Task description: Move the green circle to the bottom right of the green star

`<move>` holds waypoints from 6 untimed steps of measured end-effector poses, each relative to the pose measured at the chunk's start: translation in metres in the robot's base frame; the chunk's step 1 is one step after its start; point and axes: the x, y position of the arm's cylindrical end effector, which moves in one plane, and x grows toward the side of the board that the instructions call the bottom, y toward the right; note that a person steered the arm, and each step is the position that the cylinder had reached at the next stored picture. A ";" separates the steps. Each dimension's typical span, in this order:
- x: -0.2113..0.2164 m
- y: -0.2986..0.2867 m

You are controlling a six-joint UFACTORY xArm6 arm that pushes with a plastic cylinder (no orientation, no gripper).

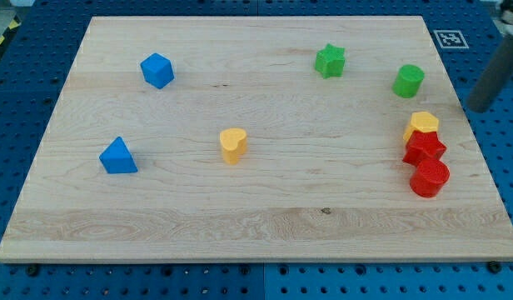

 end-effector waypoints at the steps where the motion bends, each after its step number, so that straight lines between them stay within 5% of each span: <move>1: -0.016 -0.001; 3: -0.018 -0.126; 5: -0.027 -0.081; 6: -0.066 -0.072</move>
